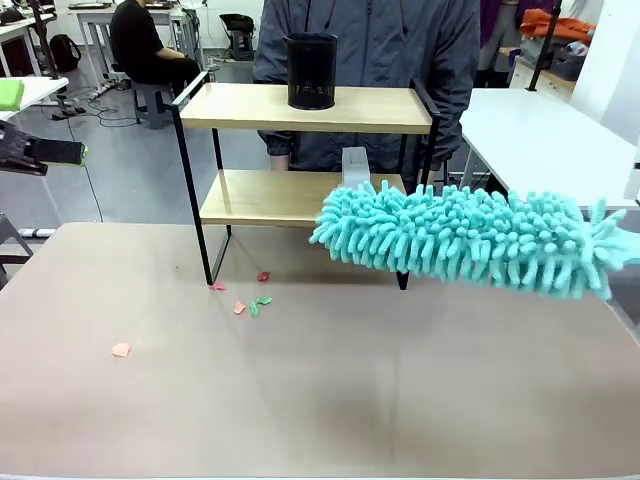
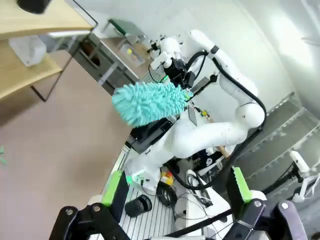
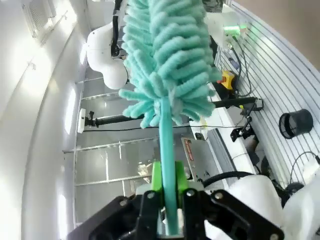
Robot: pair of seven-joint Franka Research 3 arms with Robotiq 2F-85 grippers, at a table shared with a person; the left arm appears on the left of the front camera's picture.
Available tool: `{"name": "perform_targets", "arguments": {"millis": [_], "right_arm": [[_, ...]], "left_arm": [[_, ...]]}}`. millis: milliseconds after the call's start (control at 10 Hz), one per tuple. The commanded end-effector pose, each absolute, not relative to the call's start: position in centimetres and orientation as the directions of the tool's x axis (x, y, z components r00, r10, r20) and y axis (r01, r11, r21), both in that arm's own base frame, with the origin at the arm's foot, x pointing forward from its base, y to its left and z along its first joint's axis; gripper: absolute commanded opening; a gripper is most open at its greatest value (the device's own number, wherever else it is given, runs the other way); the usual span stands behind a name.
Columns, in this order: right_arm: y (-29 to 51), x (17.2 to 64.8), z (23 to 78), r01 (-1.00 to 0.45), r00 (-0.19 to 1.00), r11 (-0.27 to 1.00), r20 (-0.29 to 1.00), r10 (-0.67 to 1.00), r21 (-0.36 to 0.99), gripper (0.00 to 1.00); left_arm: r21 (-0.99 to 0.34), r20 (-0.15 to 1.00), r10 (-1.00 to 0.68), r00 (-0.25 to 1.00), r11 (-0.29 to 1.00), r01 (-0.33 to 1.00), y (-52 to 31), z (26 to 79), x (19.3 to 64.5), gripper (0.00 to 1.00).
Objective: Clean the shelf.
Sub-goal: Hand the Duster back to the human.
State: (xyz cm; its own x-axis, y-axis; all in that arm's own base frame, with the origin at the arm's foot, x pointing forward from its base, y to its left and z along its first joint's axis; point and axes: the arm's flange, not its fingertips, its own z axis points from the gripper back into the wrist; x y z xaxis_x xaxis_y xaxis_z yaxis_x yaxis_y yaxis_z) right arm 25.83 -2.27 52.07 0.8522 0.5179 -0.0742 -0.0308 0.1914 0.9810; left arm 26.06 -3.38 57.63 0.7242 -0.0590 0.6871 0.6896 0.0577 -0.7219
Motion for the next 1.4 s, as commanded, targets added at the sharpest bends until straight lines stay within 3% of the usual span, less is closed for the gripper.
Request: {"name": "perform_targets", "arguments": {"millis": [0, 200, 500, 600, 700, 1100, 1300], "right_arm": [[-3.4, 26.7, 54.7, -0.054, 0.904, 0.114, 0.001, 0.428, 0.992, 0.13], [-1.2, 26.7, 51.3, -0.034, 0.804, 0.194, -0.089, 0.588, 0.98, 0.13], [3.3, 31.3, 53.1, -0.09, 0.669, 0.287, -0.156, 0.726, 0.954, 0.13], [4.5, 31.8, 53.8, -0.111, 0.635, 0.311, -0.173, 0.753, 0.944, 0.13], [5.7, 32.2, 54.0, -0.121, 0.602, 0.319, -0.185, 0.776, 0.94, 0.13], [9.6, 32.0, 53.1, -0.16, 0.419, 0.299, -0.209, 0.884, 0.941, 0.13], [10.1, 32.4, 52.8, -0.159, 0.432, 0.286, -0.194, 0.881, 0.945, 0.13]], "left_arm": [[-0.687, 0.727, 0.015, 0.687, 0.027, 0.726, -1.3, 58.8, 25.3, 1.0], [-0.715, 0.696, -0.037, 0.717, 0.054, 0.697, -2.7, 58.0, 25.9, 1.0], [-0.742, 0.66, -0.221, 0.718, -0.041, 0.669, -8.6, 57.1, 28.0, 1.0], [-0.757, 0.631, -0.271, 0.727, -0.015, 0.653, -10.3, 56.6, 28.6, 1.0], [-0.792, 0.6, -0.306, 0.739, -0.101, 0.602, -12.5, 55.6, 28.8, 1.0], [-0.794, 0.589, -0.437, 0.68, -0.154, 0.588, -19.2, 54.0, 28.1, 1.0], [-0.81, 0.568, -0.472, 0.674, -0.175, 0.56, -21.0, 53.2, 27.7, 1.0]]}}
